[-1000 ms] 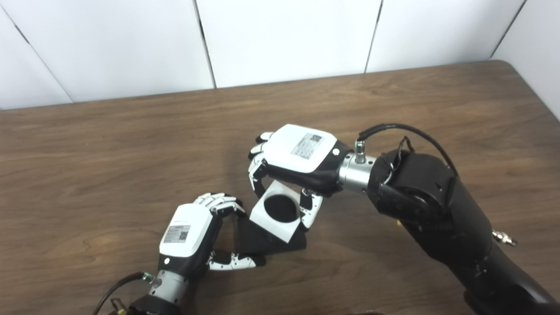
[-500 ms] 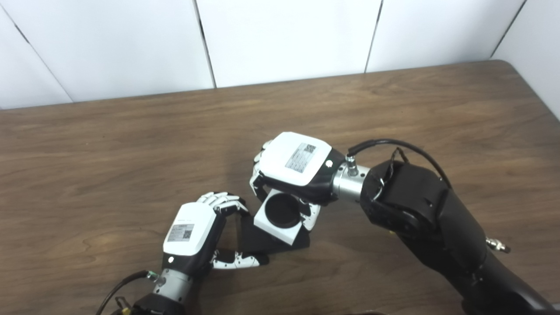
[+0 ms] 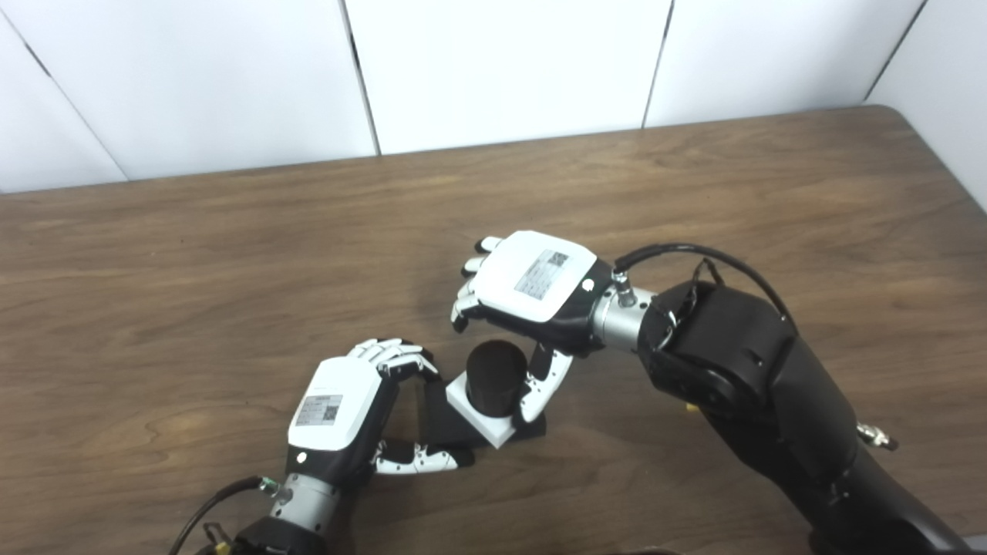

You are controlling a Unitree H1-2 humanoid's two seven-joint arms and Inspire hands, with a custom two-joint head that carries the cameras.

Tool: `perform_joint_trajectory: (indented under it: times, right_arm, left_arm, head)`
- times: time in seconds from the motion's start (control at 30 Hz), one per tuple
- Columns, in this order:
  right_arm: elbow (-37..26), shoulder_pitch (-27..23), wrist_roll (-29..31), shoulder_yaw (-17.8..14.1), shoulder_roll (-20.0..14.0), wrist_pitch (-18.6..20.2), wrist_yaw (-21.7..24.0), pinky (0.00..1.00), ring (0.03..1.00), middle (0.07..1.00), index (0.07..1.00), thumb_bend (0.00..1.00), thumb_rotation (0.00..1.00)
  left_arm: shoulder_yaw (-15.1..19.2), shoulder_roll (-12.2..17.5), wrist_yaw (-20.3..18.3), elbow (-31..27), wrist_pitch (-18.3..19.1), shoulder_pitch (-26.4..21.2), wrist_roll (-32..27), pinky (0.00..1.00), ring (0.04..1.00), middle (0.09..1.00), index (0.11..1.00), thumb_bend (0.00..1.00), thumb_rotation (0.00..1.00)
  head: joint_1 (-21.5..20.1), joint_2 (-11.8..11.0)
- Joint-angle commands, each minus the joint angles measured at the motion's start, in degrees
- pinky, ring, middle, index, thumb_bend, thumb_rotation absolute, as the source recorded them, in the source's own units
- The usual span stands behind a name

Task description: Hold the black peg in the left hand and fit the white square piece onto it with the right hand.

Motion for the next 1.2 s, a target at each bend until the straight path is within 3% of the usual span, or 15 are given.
perform_joint_trajectory:
  times: [0.0, 0.43, 0.47, 0.53, 0.67, 0.97, 1.17]
  right_arm:
    - [-1.4, -1.2, 0.4, -1.2, 0.3, -0.9, -1.5, 0.97, 0.914, 0.851, 0.786, 0.83, 0.69]
    - [-1.4, -0.2, 0.3, -3.6, 0.3, -1.0, -3.2, 0.97, 0.929, 0.864, 0.782, 0.85, 0.61]
    - [-1.5, -0.2, 0.4, -3.9, 0.4, -0.7, -2.9, 0.97, 0.932, 0.867, 0.784, 0.85, 0.62]
    - [-1.7, 0.0, 0.3, -4.4, 0.6, 0.0, -2.4, 0.99, 0.938, 0.87, 0.787, 0.84, 0.61]
    - [-2.3, 0.2, 0.4, -5.7, 0.8, 1.2, -1.3, 1.0, 0.949, 0.869, 0.795, 0.83, 0.6]
    - [-2.2, 0.8, 0.9, -7.9, 0.9, 1.9, -0.9, 1.0, 0.955, 0.87, 0.807, 0.84, 0.57]
    - [-1.4, 1.3, 2.3, -9.0, 0.8, 1.9, -2.1, 0.99, 0.948, 0.864, 0.799, 0.84, 0.56]
  left_arm:
    - [-0.3, 0.8, -1.5, -0.4, 0.2, 0.1, 1.1, 0.85, 0.8, 0.749, 0.49, 0.5, 0.06]
    - [0.0, 0.5, -1.3, -0.6, 1.6, 0.5, 3.0, 0.83, 0.762, 0.722, 0.495, 0.51, 0.09]
    - [0.1, 0.5, -1.0, -0.6, 1.7, 0.5, 3.3, 0.83, 0.761, 0.726, 0.572, 0.62, 0.25]
    - [0.3, 0.3, -0.3, -0.5, 1.7, 0.6, 3.6, 0.82, 0.762, 0.745, 0.684, 0.8, 0.42]
    - [0.6, 0.0, -0.4, -0.6, 2.1, 0.7, 3.5, 0.83, 0.795, 0.804, 0.821, 0.97, 0.58]
    - [1.9, -0.8, -2.5, -1.4, 2.1, 1.1, -1.1, 0.92, 0.926, 0.95, 0.984, 1.0, 0.65]
    - [3.4, -1.7, -2.1, -1.0, 1.4, 1.6, -5.4, 0.94, 0.95, 0.995, 1.0, 1.0, 0.61]
  head:
    - [0.0, 0.1]
    - [0.1, -0.4]
    - [0.1, -0.4]
    - [0.1, -0.4]
    - [0.1, -0.5]
    - [0.4, -0.7]
    - [1.6, -1.3]
